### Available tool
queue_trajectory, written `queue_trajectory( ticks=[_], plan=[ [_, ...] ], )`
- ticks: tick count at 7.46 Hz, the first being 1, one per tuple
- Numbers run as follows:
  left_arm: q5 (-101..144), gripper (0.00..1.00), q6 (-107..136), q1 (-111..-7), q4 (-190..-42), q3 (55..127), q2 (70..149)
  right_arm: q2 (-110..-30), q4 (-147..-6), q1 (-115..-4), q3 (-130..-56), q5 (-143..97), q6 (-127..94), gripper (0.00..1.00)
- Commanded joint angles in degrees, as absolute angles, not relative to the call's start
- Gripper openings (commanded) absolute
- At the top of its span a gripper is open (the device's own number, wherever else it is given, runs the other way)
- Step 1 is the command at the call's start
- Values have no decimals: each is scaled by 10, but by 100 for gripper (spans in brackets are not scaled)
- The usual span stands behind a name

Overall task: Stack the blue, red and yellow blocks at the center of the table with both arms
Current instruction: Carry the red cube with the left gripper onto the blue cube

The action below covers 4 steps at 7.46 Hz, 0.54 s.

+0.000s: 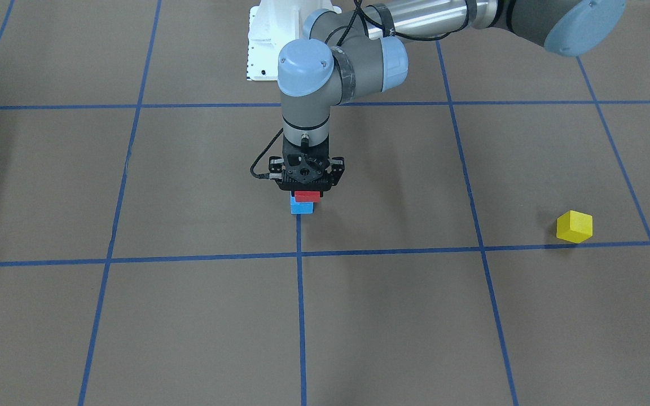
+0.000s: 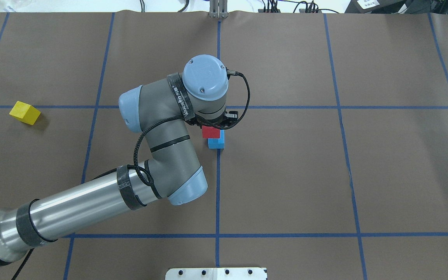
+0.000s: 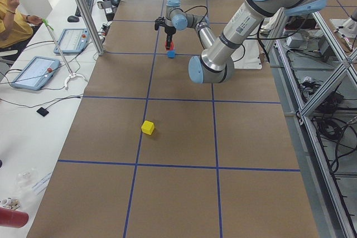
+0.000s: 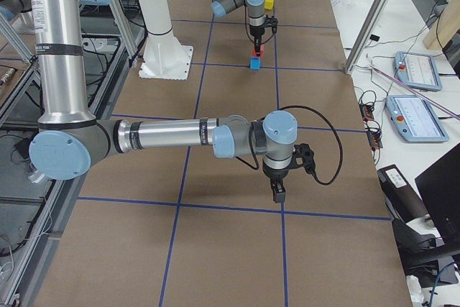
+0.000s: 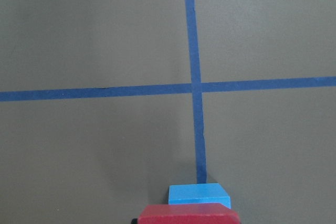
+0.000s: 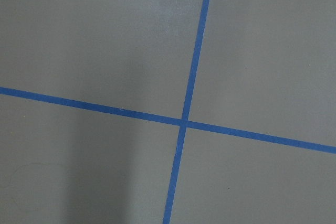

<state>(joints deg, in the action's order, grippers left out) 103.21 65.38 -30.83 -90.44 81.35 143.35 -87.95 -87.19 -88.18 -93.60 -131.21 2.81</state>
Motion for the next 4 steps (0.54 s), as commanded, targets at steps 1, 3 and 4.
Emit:
queue_trajectory(
  ticks=[1,3,4],
  plan=[
    [1032,0,651,-301,-906,813,1434,-881,-872,-882,-936,-1312,27,100],
    [1032,12,650,-300,-907,813,1434,-880,-871,-882,-936,-1312,27,100],
    [1032,38,650,-300,-907,813,1434,-880,-872,-882,-936,-1312,27,100]
  ],
)
